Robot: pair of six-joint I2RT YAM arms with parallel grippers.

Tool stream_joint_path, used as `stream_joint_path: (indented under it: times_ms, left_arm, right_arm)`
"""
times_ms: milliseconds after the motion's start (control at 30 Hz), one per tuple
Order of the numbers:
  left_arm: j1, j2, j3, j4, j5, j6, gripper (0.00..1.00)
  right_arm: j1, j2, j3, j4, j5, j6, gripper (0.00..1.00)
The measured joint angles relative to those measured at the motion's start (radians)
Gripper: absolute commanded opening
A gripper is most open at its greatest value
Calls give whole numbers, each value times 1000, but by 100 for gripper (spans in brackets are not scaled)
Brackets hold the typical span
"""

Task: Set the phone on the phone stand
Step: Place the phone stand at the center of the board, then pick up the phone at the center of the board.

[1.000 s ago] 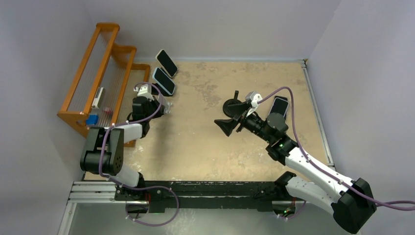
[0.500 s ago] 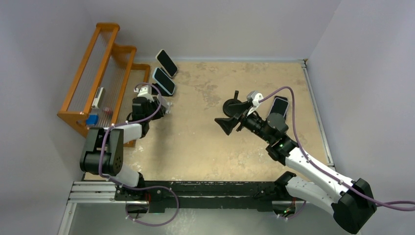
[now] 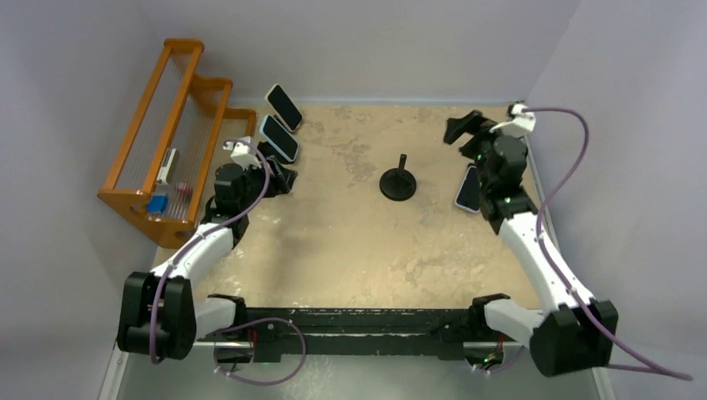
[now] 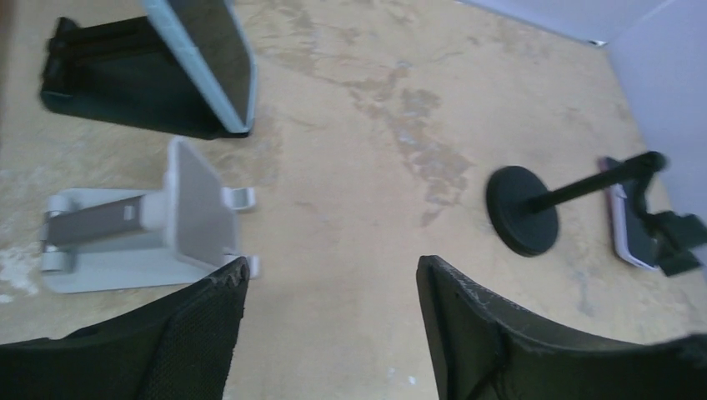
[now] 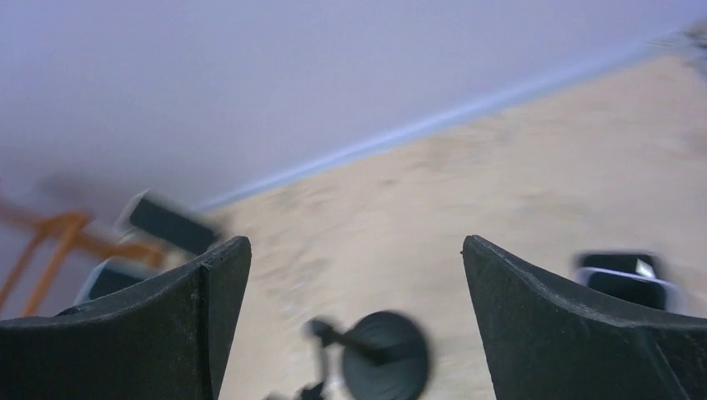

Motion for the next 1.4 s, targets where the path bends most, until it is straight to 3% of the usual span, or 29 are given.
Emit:
stream_joint_path:
  times_ms: [167, 300, 467, 767, 1400]
  left_arm:
    - [-114, -64, 2, -16, 3, -26, 75]
    - [-191, -59, 28, -40, 28, -29, 76]
    - [-206, -50, 57, -41, 62, -38, 76]
    - [-207, -31, 57, -38, 96, -51, 76]
    - [-207, -31, 57, -42, 109, -51, 76]
  right_arm:
    - [-206, 232, 108, -129, 94, 19, 99]
    - [-242, 419, 138, -228, 145, 3, 99]
    - [-243, 568, 153, -296, 207, -13, 99]
    - [-260, 587, 151, -304, 317, -23, 99]
    - [-293, 706, 144, -218, 226, -30, 97]
